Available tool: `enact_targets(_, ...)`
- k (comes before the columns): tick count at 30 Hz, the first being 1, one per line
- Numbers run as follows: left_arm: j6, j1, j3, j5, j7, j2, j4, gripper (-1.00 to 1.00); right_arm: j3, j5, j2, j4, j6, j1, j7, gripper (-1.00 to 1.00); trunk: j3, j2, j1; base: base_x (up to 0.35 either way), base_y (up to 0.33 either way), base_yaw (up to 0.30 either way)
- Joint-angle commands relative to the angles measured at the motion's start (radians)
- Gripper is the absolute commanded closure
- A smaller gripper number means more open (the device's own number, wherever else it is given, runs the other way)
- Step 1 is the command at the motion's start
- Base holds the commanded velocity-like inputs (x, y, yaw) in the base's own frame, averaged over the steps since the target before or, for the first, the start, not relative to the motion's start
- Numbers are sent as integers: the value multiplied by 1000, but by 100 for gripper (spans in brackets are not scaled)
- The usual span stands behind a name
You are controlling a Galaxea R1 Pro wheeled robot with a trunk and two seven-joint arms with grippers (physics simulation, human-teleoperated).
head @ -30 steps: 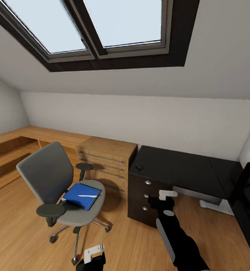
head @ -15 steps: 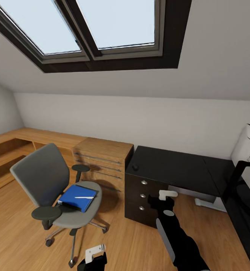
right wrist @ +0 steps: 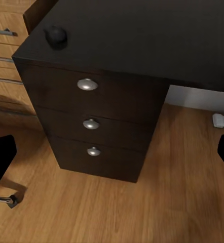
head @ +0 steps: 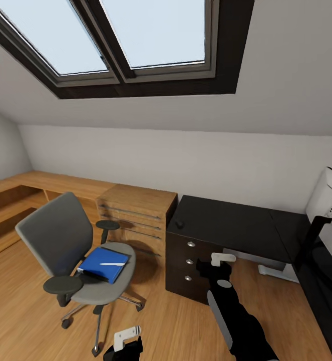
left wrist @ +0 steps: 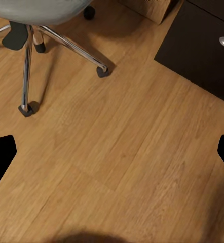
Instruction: In the bedroom, organize the workspace by keeping the computer under the desk, ensuring the monitor is on the desk, placing the keyboard on the desk next to the monitor, placing the mouse on the desk next to the keyboard, moving the folder from the swivel chair onto the desk next to the mouse, stacking the notebook on top of the folder with the pen on top of the notebook, and positioning the swivel chair next to the desk.
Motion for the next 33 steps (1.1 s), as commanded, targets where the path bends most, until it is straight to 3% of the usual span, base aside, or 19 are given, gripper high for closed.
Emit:
enact_targets(1, -7, -1, -6, 11, 7, 1, 0, -100, 2, -6, 0, -1, 5, -1, -8, -100, 2, 6, -4, -32, 0, 0)
enact_targets(19, -8, -1, -5, 12, 6, 2, -1, -100, 2, -4, 0, -1, 4, -1, -8, -100, 58, 132, -73, -224, 148, 0)
enact_targets(25, -8, -1, -4, 12, 6, 2, -1, -100, 0, -4, -2, -2, 4, -1, -8, -100, 58, 132, -73, -293, 194, -39)
enact_targets(33, -8, -1, -3, 11, 8, 3, 0, -100, -2, -4, -2, -4, 4, -1, -7, -100, 58, 132, -73, -196, 121, -214)
